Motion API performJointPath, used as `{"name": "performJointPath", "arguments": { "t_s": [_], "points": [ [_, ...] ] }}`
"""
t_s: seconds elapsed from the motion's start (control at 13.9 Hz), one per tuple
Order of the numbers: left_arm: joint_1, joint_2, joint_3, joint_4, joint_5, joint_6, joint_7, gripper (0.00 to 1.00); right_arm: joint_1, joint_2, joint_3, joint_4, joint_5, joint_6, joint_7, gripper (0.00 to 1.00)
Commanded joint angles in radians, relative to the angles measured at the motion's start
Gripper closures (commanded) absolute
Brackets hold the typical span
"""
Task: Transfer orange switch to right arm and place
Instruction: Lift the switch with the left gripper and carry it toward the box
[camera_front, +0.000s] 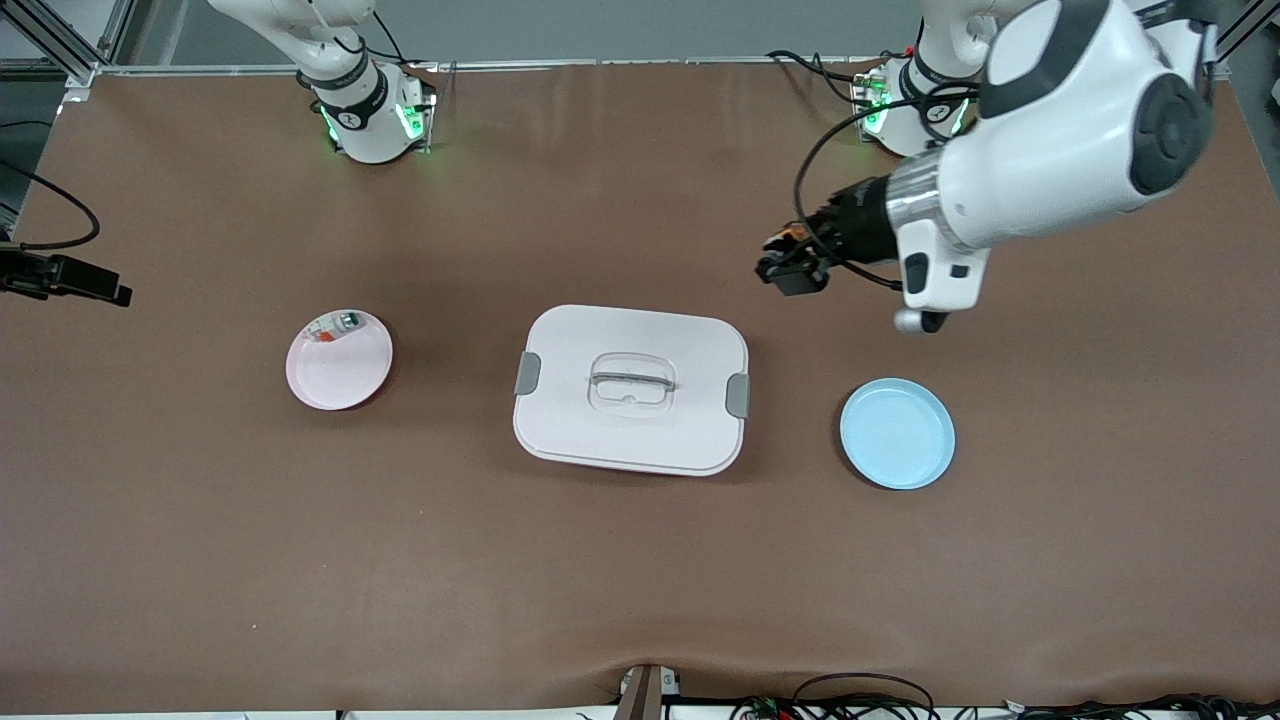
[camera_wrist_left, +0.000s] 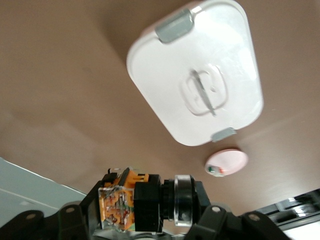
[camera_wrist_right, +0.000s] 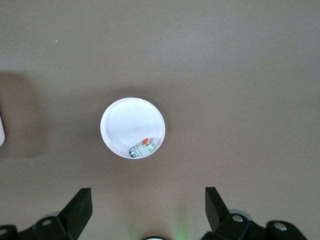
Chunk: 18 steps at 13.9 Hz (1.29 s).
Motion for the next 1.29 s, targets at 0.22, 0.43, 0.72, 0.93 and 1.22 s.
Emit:
{"name": "performJointPath", "arguments": {
  "t_s": [0.22,0.43,0.72,0.93,1.22],
  "points": [
    [-0.129,0.083,-0.025,0.033,-0.020,0.301,-0.338,0.72,-0.042,-0.048,0.014,-0.121,0.195,-0.036,0.000,0.00],
    [-0.174,0.109,-0.022,0.032,-0.013,0.379,-0.377,0.72,-0.042,-0.150,0.014,-0.257,0.330,0.035,0.003,0.00],
    [-0.218,0.137,-0.021,0.032,-0.010,0.494,-0.437,0.72,-0.031,-0.254,0.021,-0.409,0.499,0.140,0.003,0.00],
    [-0.223,0.141,-0.021,0.032,-0.007,0.515,-0.448,0.72,0.042,-0.335,0.048,-0.501,0.533,0.213,0.038,0.00],
    [-0.226,0.135,-0.022,0.032,-0.008,0.515,-0.449,0.72,0.155,-0.349,0.052,-0.526,0.631,0.290,0.097,0.00]
  ]
}}
